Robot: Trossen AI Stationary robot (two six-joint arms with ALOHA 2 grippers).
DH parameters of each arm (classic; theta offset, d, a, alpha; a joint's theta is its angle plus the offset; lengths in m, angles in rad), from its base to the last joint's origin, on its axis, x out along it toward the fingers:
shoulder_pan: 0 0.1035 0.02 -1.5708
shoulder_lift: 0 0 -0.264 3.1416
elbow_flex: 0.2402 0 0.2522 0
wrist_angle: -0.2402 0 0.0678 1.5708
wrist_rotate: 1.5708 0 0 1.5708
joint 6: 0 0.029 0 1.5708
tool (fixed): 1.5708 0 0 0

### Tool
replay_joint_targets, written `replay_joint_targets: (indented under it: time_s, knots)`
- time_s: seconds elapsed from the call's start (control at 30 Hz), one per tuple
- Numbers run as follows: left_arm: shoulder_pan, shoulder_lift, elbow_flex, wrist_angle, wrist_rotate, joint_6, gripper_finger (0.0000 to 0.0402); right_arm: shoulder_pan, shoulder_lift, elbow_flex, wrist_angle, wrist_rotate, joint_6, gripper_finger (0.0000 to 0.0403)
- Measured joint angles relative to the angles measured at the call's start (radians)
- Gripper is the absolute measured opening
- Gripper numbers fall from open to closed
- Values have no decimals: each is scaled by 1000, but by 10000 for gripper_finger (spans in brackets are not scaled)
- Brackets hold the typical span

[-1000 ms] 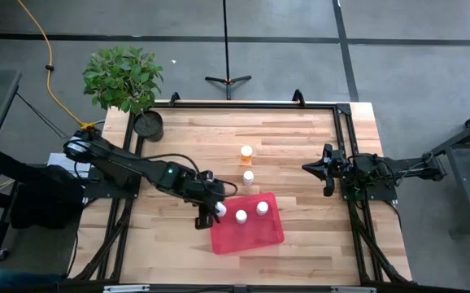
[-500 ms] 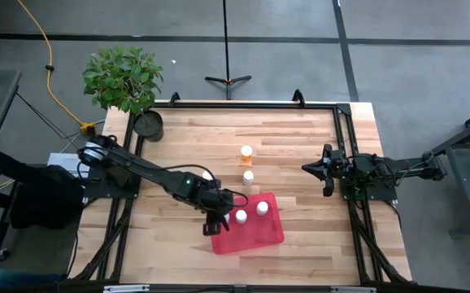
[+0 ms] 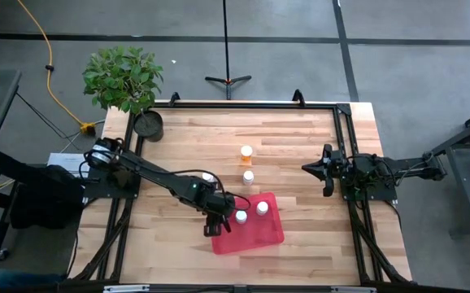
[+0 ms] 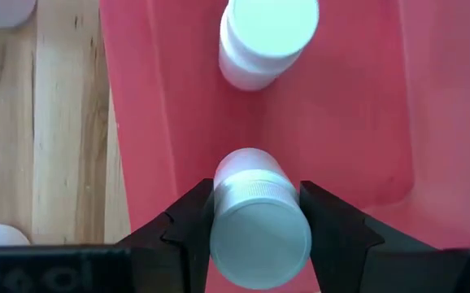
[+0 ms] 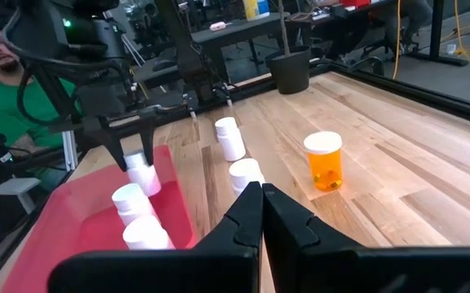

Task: Pick and place pill bottles into a basket
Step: Put the white pill bottle into the bin

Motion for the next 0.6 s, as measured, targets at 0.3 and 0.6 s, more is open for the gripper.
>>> replay_joint_targets:
  time_s: [0.3,0.6]
  knots:
    - [0,27,0,3,0,0,196,0,0,0,0,-3,-9,0]
    - [0,27,2,11,0,3,234,0,6,0,0,-4,-10,0]
